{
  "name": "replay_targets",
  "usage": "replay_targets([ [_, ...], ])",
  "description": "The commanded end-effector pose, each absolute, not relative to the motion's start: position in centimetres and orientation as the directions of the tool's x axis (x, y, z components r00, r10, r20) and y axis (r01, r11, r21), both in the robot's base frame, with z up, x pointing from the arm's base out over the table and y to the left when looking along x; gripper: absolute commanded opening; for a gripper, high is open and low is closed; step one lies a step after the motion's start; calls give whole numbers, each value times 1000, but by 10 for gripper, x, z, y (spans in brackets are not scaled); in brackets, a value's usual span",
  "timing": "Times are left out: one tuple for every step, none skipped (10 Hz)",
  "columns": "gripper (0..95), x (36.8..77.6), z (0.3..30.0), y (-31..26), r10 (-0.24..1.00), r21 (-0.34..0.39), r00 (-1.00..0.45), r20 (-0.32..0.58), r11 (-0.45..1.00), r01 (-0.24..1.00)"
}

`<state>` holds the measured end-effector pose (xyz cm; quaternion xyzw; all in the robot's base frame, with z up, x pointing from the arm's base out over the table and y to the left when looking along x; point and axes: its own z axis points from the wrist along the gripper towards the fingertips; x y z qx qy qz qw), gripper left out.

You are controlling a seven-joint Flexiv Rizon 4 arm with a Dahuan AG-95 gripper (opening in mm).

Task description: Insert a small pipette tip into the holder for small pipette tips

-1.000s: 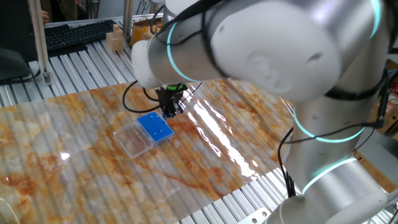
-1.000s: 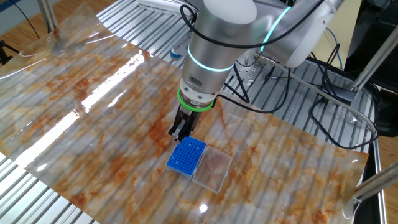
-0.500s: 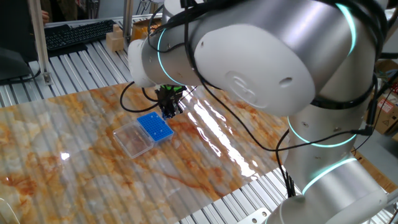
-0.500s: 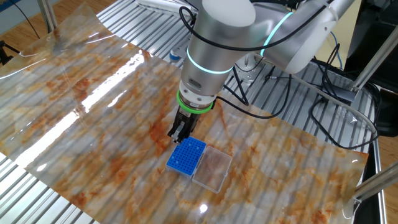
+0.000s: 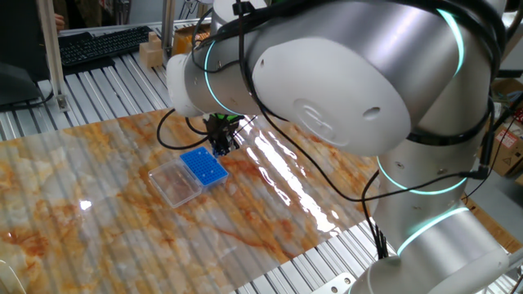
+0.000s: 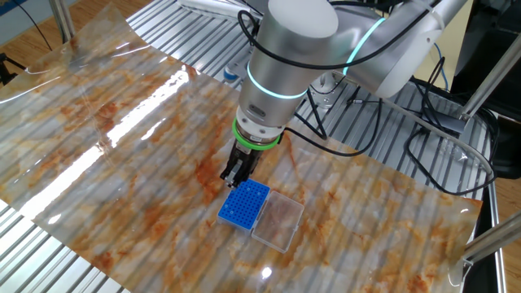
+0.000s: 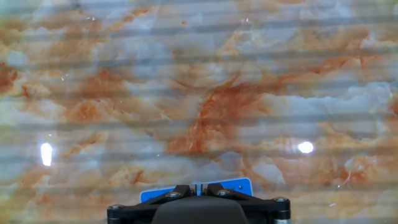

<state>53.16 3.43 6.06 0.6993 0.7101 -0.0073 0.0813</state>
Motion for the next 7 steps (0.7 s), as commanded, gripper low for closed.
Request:
replay_targets([
  [0,532,61,35,991,103,-7,-131,20,995],
  [0,532,61,35,991,103,-6,-136,20,995],
  [0,532,60,35,990,102,-6,-141,21,995],
  [0,532,60,35,990,102,-7,-144,22,995],
  [0,532,60,35,989,102,-8,-150,23,995],
  [0,532,60,35,988,102,-8,-153,24,995],
  [0,533,60,35,988,102,-7,-157,23,994],
])
